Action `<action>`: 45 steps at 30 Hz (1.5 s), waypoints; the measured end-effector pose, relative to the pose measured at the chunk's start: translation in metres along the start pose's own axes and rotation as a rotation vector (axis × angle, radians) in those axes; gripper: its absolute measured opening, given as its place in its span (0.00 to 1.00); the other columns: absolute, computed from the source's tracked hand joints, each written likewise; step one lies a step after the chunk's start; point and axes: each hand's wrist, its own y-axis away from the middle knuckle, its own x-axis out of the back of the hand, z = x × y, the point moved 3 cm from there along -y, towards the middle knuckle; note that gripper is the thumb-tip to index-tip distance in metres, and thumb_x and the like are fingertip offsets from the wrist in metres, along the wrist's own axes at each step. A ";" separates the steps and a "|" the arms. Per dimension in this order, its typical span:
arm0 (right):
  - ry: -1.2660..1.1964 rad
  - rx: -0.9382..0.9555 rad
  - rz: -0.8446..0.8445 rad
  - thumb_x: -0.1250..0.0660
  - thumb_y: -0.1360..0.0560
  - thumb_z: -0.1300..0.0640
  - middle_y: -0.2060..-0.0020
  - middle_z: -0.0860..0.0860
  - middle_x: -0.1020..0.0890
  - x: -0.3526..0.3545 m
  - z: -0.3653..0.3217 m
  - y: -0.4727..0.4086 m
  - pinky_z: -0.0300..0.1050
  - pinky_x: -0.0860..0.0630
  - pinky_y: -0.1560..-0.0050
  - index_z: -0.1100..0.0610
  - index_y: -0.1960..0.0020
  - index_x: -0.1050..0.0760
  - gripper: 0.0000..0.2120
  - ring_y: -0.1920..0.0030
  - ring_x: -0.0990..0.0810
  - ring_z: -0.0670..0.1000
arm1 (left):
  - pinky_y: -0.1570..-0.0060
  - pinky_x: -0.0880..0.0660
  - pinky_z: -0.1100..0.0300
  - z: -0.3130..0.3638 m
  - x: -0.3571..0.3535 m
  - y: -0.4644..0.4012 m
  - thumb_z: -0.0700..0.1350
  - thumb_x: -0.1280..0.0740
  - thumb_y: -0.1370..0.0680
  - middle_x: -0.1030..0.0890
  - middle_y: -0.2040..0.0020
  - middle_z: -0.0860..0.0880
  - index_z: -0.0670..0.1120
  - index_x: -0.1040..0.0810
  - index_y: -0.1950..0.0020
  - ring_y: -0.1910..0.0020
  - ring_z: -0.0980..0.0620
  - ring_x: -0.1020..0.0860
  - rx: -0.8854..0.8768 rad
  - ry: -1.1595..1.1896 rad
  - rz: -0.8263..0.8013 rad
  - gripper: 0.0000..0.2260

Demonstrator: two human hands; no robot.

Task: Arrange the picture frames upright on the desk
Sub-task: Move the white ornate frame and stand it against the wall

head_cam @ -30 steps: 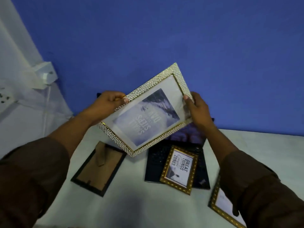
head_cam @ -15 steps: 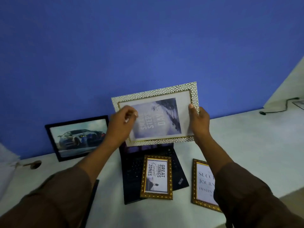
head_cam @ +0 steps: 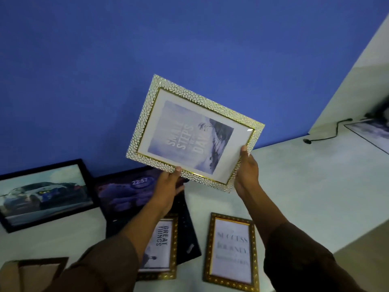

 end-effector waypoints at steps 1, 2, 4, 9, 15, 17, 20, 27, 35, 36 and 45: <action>-0.036 -0.028 -0.036 0.37 0.18 0.46 0.44 0.54 0.14 0.007 -0.001 -0.012 0.55 0.20 0.42 0.55 0.37 0.22 0.16 0.45 0.15 0.56 | 0.43 0.22 0.46 0.000 -0.012 -0.006 0.44 0.36 0.18 0.18 0.43 0.48 0.46 0.24 0.39 0.43 0.47 0.20 -0.041 0.132 -0.015 0.08; -0.070 -0.052 -0.084 0.37 0.18 0.48 0.44 0.55 0.14 0.014 -0.003 -0.024 0.56 0.20 0.41 0.54 0.38 0.22 0.14 0.43 0.16 0.57 | 0.43 0.23 0.47 0.001 -0.022 -0.015 0.41 0.36 0.18 0.17 0.46 0.48 0.47 0.23 0.40 0.47 0.48 0.20 -0.070 0.231 -0.034 0.07; -0.125 -0.078 -0.159 0.36 0.18 0.54 0.43 0.55 0.14 0.035 -0.013 -0.054 0.55 0.19 0.43 0.55 0.37 0.23 0.12 0.44 0.15 0.57 | 0.49 0.23 0.52 0.003 -0.049 -0.030 0.38 0.37 0.18 0.17 0.51 0.49 0.46 0.21 0.44 0.53 0.50 0.21 -0.088 0.307 -0.055 0.07; -0.095 -0.119 -0.202 0.33 0.20 0.55 0.45 0.53 0.16 0.077 -0.049 -0.129 0.52 0.20 0.47 0.55 0.35 0.24 0.14 0.45 0.17 0.55 | 0.56 0.19 0.56 0.002 -0.073 -0.055 0.36 0.38 0.18 0.18 0.45 0.44 0.41 0.25 0.37 0.49 0.47 0.19 -0.080 0.233 -0.019 0.11; 0.555 0.151 -0.470 0.34 0.19 0.52 0.59 0.52 0.18 0.096 -0.074 -0.194 0.50 0.24 0.52 0.56 0.53 0.19 0.09 0.57 0.22 0.49 | 0.45 0.19 0.47 0.021 -0.093 -0.078 0.38 0.35 0.19 0.17 0.47 0.45 0.42 0.24 0.43 0.48 0.45 0.18 -0.080 -0.004 -0.004 0.06; 0.720 0.210 -0.564 0.36 0.18 0.53 0.54 0.52 0.15 0.097 -0.069 -0.207 0.49 0.23 0.49 0.56 0.48 0.18 0.10 0.54 0.19 0.50 | 0.41 0.21 0.41 0.029 -0.097 -0.089 0.41 0.33 0.19 0.18 0.43 0.43 0.42 0.24 0.39 0.44 0.43 0.19 -0.072 -0.102 0.014 0.09; 0.867 0.232 -0.649 0.38 0.17 0.56 0.46 0.54 0.15 0.094 -0.057 -0.218 0.49 0.22 0.44 0.58 0.41 0.20 0.11 0.46 0.17 0.54 | 0.45 0.19 0.48 0.039 -0.104 -0.100 0.41 0.36 0.18 0.16 0.42 0.47 0.46 0.24 0.36 0.42 0.47 0.17 -0.075 -0.199 0.018 0.11; 1.209 0.245 -0.747 0.31 0.22 0.56 0.46 0.54 0.15 0.085 -0.017 -0.256 0.53 0.21 0.44 0.56 0.41 0.25 0.11 0.47 0.17 0.57 | 0.38 0.24 0.43 0.029 -0.101 -0.139 0.43 0.38 0.17 0.21 0.35 0.43 0.48 0.27 0.37 0.39 0.43 0.21 0.028 -0.510 0.056 0.09; 1.411 0.267 -0.766 0.32 0.22 0.58 0.36 0.58 0.19 0.064 0.044 -0.279 0.57 0.23 0.37 0.57 0.31 0.28 0.20 0.37 0.20 0.65 | 0.35 0.28 0.39 -0.006 -0.095 -0.182 0.42 0.39 0.18 0.22 0.35 0.41 0.45 0.28 0.33 0.36 0.39 0.24 0.071 -0.824 0.163 0.13; 1.420 0.252 -0.762 0.33 0.21 0.58 0.35 0.59 0.19 0.062 0.050 -0.282 0.56 0.24 0.37 0.57 0.31 0.29 0.19 0.37 0.21 0.65 | 0.33 0.28 0.41 -0.008 -0.096 -0.184 0.41 0.39 0.17 0.23 0.33 0.40 0.43 0.28 0.31 0.34 0.39 0.25 0.080 -0.858 0.182 0.15; 1.391 0.153 -0.736 0.36 0.19 0.57 0.37 0.59 0.18 0.054 0.088 -0.312 0.59 0.22 0.38 0.56 0.32 0.29 0.16 0.40 0.19 0.65 | 0.40 0.29 0.49 -0.029 -0.095 -0.222 0.43 0.40 0.16 0.24 0.34 0.36 0.37 0.32 0.32 0.35 0.34 0.25 0.184 -0.991 0.359 0.15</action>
